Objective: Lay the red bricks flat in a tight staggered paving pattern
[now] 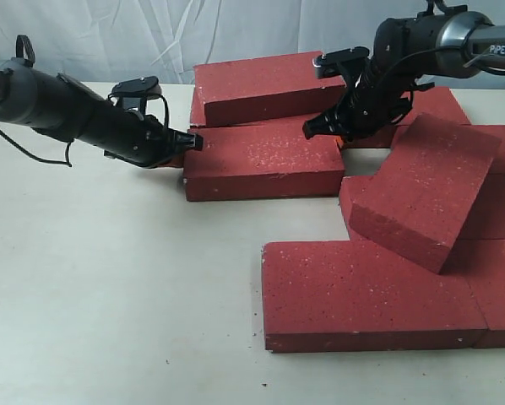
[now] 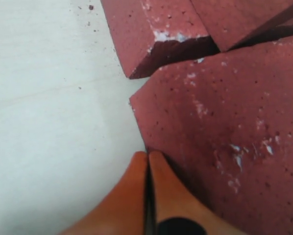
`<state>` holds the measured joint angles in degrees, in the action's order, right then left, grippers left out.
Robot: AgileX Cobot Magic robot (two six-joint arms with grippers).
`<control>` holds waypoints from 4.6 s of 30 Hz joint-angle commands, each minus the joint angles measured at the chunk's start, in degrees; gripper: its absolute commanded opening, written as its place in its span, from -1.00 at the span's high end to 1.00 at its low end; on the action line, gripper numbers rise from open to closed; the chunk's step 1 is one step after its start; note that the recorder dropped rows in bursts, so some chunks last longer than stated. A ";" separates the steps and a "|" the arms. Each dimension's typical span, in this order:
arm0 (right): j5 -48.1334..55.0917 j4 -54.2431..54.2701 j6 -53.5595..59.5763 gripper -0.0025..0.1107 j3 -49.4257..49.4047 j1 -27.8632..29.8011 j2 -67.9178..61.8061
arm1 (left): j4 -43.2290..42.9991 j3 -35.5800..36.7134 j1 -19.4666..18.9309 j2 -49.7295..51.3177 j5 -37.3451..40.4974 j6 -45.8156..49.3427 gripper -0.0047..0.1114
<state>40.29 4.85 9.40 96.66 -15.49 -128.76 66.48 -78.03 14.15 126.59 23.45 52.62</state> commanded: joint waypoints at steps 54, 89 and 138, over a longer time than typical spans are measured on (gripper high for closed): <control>-3.92 1.71 1.15 0.97 -47.55 0.05 62.93 | 2.15 1.84 6.31 -0.99 -4.27 0.11 0.92; -4.68 2.83 1.23 0.97 -47.55 0.05 62.93 | 5.28 -5.25 13.52 3.05 -7.44 0.04 0.92; -5.42 3.35 1.23 0.97 -47.55 0.05 62.93 | -25.35 -8.94 9.73 1.90 3.07 -24.66 0.92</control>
<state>35.74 7.88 10.31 49.42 -15.60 -66.21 41.54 -87.23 23.36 129.88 25.28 28.32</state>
